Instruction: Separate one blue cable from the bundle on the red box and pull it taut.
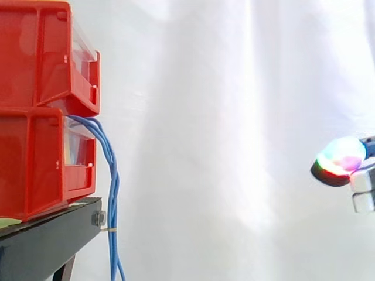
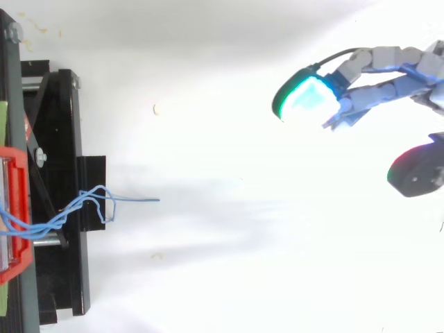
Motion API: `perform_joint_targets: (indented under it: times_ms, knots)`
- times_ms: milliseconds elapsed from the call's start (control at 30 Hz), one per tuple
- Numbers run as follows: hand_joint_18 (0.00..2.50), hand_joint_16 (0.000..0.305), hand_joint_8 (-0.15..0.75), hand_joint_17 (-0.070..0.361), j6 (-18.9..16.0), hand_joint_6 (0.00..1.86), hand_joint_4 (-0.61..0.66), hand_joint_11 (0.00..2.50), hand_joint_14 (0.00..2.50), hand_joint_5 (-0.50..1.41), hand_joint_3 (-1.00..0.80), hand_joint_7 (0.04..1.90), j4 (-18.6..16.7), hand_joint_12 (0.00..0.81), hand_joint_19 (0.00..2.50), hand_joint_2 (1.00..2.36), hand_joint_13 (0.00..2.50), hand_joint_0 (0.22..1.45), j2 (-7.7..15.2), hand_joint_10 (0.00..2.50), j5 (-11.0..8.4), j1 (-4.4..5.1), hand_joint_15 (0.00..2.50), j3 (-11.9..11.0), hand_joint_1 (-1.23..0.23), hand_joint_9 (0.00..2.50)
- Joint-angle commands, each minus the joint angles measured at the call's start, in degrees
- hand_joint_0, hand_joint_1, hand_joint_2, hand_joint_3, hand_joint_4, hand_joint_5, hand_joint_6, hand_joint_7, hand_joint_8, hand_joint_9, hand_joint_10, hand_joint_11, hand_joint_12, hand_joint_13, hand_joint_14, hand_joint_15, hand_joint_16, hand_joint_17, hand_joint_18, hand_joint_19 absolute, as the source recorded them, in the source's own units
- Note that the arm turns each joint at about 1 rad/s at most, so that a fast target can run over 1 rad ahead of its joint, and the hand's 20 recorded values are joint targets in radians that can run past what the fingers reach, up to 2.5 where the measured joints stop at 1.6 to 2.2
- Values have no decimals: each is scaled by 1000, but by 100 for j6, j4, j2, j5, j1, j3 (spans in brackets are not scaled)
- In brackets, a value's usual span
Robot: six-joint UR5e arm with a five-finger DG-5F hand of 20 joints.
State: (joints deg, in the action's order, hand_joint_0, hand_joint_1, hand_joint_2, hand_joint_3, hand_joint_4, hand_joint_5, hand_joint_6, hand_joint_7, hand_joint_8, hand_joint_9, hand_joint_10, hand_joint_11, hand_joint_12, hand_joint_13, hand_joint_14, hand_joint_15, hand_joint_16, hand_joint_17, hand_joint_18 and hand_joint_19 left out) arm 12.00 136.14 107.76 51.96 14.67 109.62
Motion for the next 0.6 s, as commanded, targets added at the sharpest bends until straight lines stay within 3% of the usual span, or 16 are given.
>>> perform_joint_targets:
  times_ms: [0, 67, 133, 233, 300, 367, 567]
  knots:
    - [687, 38, 298, 85, -66, 502, 208, 322, 9, -175, -489, 733, -70, 310, 600, 1001, 631, 573, 378, 7, -28, -8, 375, -213, -543, 733]
    - [688, 38, 296, 85, -206, 502, 207, 319, 9, -175, -489, 731, -44, 311, 591, 1001, 631, 573, 589, 7, -28, -16, 379, -424, -544, 733]
    - [690, 38, 297, 86, -259, 502, 205, 329, 9, -175, -490, 730, 0, 311, 592, 1001, 631, 573, 659, 10, -19, -16, 376, -521, -544, 731]
    - [694, 38, 297, 85, -180, 502, 208, 326, 9, -175, -489, 729, 44, 310, 593, 1001, 631, 573, 773, 7, -28, -16, 383, -688, -544, 731]
    - [691, 38, 297, 85, -22, 502, 206, 322, 10, -175, -489, 729, 61, 310, 594, 1000, 630, 573, 949, 7, -45, -25, 379, -917, -544, 732]
    - [688, 38, 296, 85, -22, 502, 205, 320, 9, -175, -489, 728, 61, 311, 584, 1001, 630, 573, 984, 7, -45, -25, 383, -960, -543, 733]
    - [691, 38, 296, 85, -330, 502, 206, 323, 11, -175, -490, 729, 35, 311, 592, 1000, 629, 573, 1670, 7, -1, -87, 377, -1514, -544, 731]
